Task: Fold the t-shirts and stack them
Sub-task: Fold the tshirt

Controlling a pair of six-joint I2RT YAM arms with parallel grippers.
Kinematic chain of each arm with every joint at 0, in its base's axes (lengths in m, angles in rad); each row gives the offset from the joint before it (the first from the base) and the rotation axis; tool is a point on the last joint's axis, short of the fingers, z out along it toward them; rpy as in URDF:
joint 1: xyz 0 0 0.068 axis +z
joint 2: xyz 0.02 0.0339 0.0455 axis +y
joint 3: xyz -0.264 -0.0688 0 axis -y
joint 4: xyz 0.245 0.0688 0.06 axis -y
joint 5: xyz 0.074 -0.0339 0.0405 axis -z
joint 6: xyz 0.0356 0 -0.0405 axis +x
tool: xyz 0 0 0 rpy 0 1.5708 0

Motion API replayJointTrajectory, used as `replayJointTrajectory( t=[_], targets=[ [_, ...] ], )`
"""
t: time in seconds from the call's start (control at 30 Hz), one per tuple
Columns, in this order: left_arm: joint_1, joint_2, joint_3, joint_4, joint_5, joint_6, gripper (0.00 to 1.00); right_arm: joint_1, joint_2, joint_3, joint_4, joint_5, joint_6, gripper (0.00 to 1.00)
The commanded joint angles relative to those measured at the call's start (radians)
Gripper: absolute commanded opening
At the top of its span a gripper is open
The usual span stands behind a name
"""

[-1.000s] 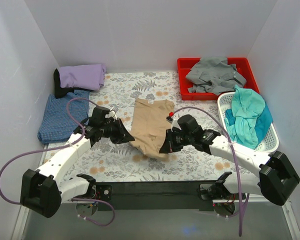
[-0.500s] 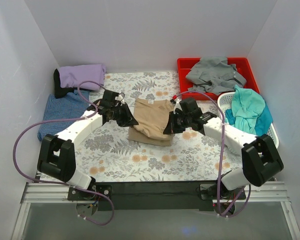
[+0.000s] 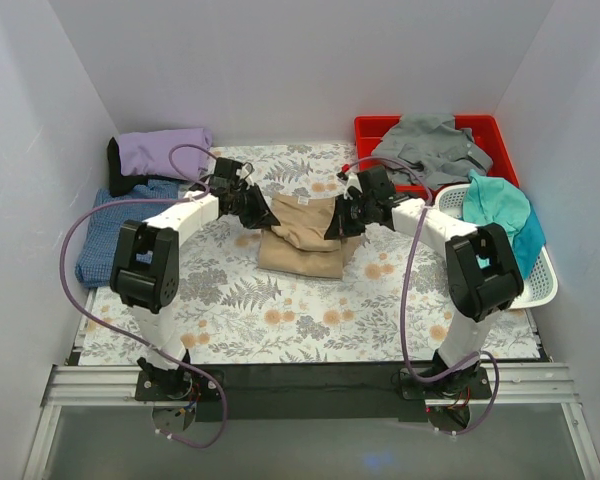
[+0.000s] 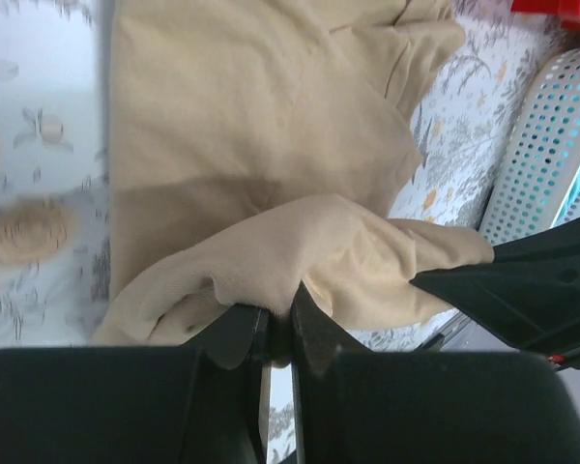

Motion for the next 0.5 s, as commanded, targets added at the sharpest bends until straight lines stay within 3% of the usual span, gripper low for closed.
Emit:
replayJointTrajectory(
  t=[0.0, 0.37, 0.47],
  targets=[
    [0.017, 0.053, 0.101, 0.052, 0.046, 0.029, 0.0, -0.026, 0.058, 0.093, -0.009, -0.055, -0.043, 0.01],
    [0.057, 0.276, 0.295, 0.13, 0.104, 0.029, 0.0, -0.087, 0.214, 0.268, -0.029, -0.036, -0.086, 0.01],
    [0.068, 0.304, 0.327, 0.191, 0.174, 0.02, 0.0, -0.1, 0.259, 0.307, -0.029, 0.023, -0.098, 0.13]
  ],
)
